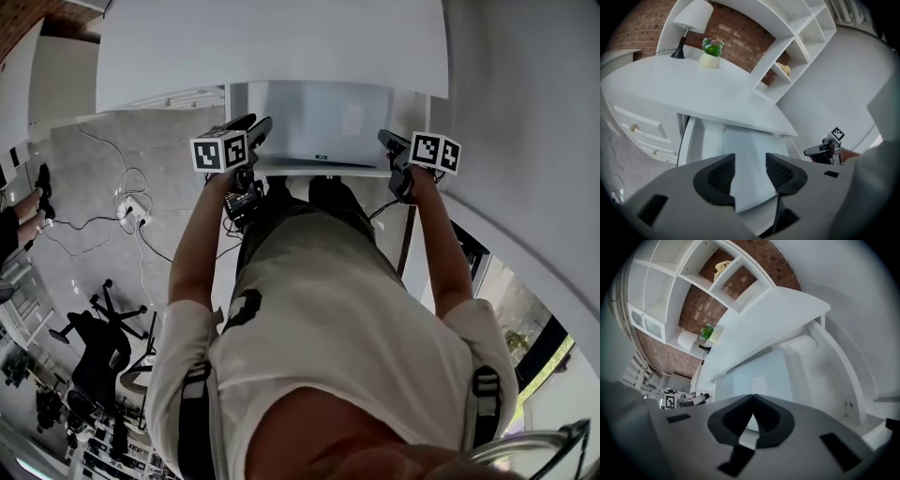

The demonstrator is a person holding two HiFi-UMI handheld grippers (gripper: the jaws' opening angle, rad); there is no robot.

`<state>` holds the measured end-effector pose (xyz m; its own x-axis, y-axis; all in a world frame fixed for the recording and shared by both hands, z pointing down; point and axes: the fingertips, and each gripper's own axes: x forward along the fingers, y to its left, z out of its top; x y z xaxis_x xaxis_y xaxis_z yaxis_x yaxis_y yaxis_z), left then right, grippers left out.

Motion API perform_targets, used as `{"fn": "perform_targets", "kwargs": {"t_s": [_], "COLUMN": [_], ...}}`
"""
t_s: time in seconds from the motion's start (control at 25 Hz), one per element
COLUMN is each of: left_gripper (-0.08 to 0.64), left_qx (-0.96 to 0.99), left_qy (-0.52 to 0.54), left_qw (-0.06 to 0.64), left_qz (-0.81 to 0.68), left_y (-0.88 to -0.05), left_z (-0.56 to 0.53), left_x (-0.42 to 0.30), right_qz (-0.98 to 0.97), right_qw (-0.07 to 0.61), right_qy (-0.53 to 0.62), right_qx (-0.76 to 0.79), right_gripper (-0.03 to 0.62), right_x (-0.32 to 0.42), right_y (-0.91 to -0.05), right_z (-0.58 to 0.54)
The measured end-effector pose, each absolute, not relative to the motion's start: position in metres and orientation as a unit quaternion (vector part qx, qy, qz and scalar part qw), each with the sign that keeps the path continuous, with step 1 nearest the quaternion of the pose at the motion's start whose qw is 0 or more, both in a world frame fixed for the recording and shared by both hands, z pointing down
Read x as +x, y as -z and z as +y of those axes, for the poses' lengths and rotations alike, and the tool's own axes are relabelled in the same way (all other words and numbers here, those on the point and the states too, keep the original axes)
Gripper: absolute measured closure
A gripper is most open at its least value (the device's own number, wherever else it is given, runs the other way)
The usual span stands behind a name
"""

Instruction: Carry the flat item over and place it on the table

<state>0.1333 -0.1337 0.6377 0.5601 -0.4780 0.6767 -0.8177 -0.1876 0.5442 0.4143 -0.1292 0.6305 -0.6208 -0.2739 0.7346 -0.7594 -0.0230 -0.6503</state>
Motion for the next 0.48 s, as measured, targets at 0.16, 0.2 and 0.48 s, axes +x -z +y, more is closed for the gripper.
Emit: {"fn": "perform_targets", "kwargs": {"t_s": [0.16, 0.2, 0.48], "left_gripper": [0.246, 0.23, 0.204], "left_qx": [0.746, 0.743, 0.725], "left_qy": [-0.176, -0.18, -0.235], "left_qw": [0.511, 0.518, 0.54], "left_qz": [-0.39, -0.384, -0.358], "left_y": [-0.656, -0.66, -0.694], "left_z": [-0.14, -0.14, -0.124], "left_x": [0.149, 0.151, 0.156], "right_qz": [-0.658, -0.657, -0.648], "right_qw": [0.204, 0.207, 0.254], "right_qy": [-0.611, -0.611, -0.612], "right_qx": [0.391, 0.389, 0.377], "right_gripper": [0.334, 0.272, 0.213], "right_x": [0.426, 0.426, 0.423], "right_y": [-0.65, -0.653, -0.68], "right_z": [-0.133, -0.133, -0.128]}}
